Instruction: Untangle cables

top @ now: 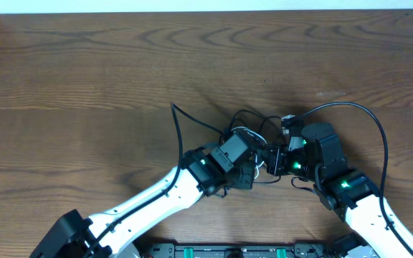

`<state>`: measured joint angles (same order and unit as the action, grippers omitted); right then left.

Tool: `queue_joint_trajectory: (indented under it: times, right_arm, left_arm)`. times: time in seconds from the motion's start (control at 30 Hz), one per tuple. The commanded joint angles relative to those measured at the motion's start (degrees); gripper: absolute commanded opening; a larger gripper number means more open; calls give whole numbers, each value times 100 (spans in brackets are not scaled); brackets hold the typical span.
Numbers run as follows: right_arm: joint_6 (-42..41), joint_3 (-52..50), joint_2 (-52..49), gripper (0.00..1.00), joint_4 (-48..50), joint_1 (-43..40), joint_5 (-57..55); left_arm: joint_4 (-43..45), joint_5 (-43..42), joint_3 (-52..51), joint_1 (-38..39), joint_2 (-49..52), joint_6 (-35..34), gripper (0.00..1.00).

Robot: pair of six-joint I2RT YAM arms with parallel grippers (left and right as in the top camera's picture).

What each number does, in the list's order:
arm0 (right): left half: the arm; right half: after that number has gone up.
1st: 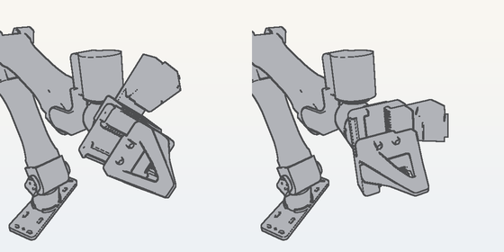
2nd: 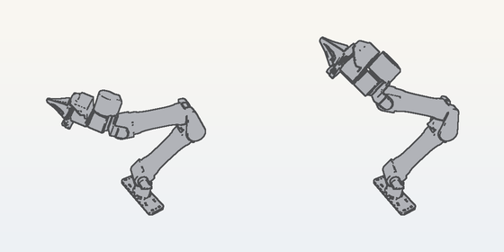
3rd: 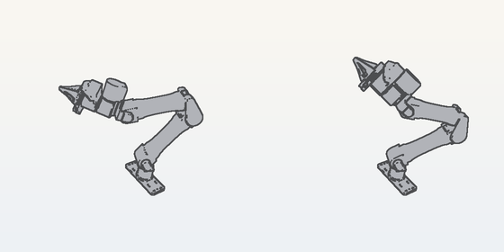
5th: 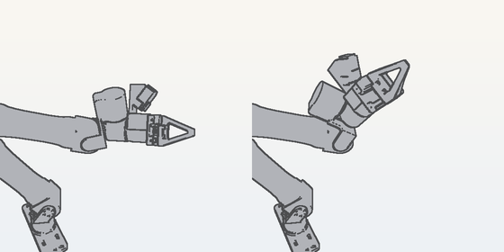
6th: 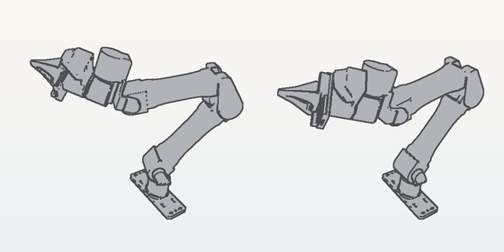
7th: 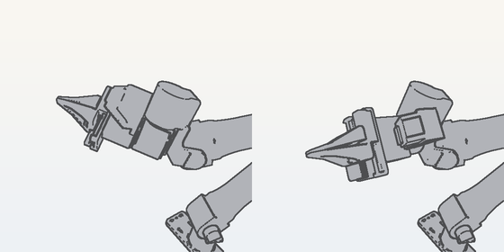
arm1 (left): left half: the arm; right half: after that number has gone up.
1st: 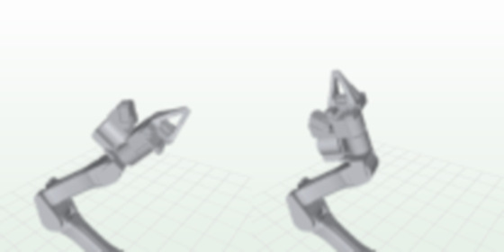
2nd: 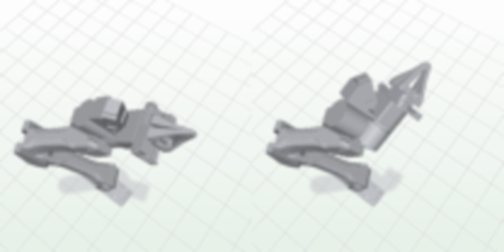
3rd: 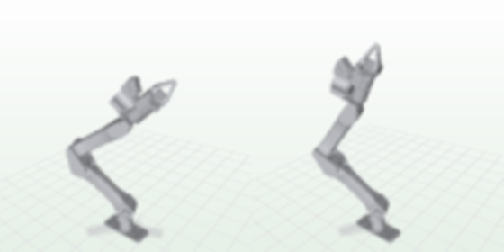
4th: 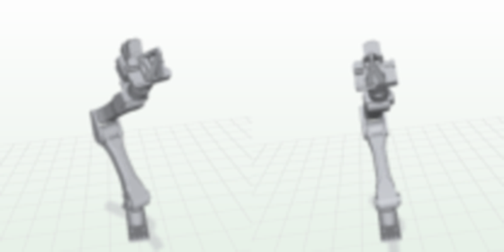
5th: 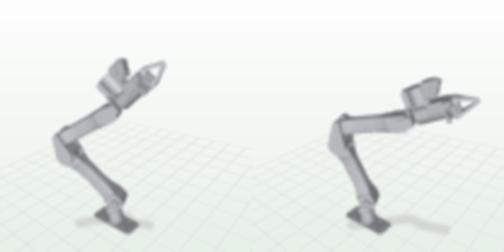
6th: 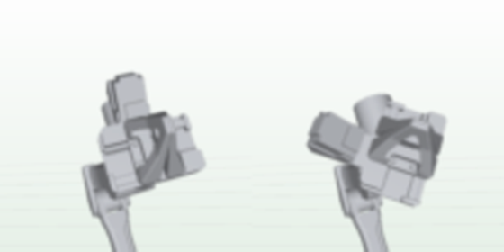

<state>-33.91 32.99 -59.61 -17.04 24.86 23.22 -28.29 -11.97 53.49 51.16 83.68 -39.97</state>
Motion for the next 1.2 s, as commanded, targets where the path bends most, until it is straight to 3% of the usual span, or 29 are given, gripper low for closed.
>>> queue_joint_trajectory:
  times: [0.0,0.2,0.4,0.67,1.03,1.1,1.17]
  right_arm:
    - [57,107,26,1,-136,-2,431]
    - [337,107,26,1,-334,0,417]
    - [332,107,26,1,-315,0,442]
    - [264,107,90,1,-142,0,739]
    - [90,107,90,1,-201,0,1327]
    - [52,107,87,7,-223,0,1311]
    - [55,107,79,28,-269,-2,1261]
  left_arm:
    - [79,188,177,-376,-83,160,7]
    - [122,-254,177,-935,-448,297,7]
    - [702,-1023,177,-791,-232,433,8]
    - [793,-1029,177,-461,444,389,8]
    - [2181,-385,177,-542,581,-389,8]
    - [2361,-385,177,-542,581,-407,8]
    - [2437,-380,177,-553,581,-407,8]
